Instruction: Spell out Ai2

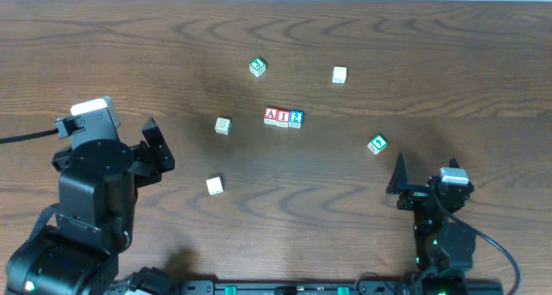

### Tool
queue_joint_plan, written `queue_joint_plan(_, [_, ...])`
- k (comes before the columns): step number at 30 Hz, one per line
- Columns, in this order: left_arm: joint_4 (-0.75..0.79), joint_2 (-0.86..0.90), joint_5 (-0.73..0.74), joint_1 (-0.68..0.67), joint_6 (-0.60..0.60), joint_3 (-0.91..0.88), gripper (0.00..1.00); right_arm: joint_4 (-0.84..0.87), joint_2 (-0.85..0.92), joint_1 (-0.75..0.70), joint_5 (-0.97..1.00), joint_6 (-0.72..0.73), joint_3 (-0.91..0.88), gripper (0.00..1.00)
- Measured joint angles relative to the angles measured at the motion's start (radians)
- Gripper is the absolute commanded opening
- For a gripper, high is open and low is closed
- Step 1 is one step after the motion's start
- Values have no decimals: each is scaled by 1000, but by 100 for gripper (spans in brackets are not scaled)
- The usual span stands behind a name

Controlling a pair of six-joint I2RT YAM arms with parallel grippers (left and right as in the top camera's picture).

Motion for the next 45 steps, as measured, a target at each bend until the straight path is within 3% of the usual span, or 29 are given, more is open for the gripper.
queue_joint_plan(14, [0, 0, 0, 0, 0, 0, 96, -36, -42, 0, 1, -193, 0, 99])
queue_joint_plan(34, [25, -19, -36, 0, 23, -7, 95, -36, -42, 0, 1, -217, 0, 99])
queue_joint_plan(38, [174, -121, -53, 2, 30, -117, 95, -36, -42, 0, 2, -217, 0, 99])
queue_joint_plan(45, [732, -422, -52, 19, 41, -561, 95, -37, -42, 0, 3, -217, 0, 99])
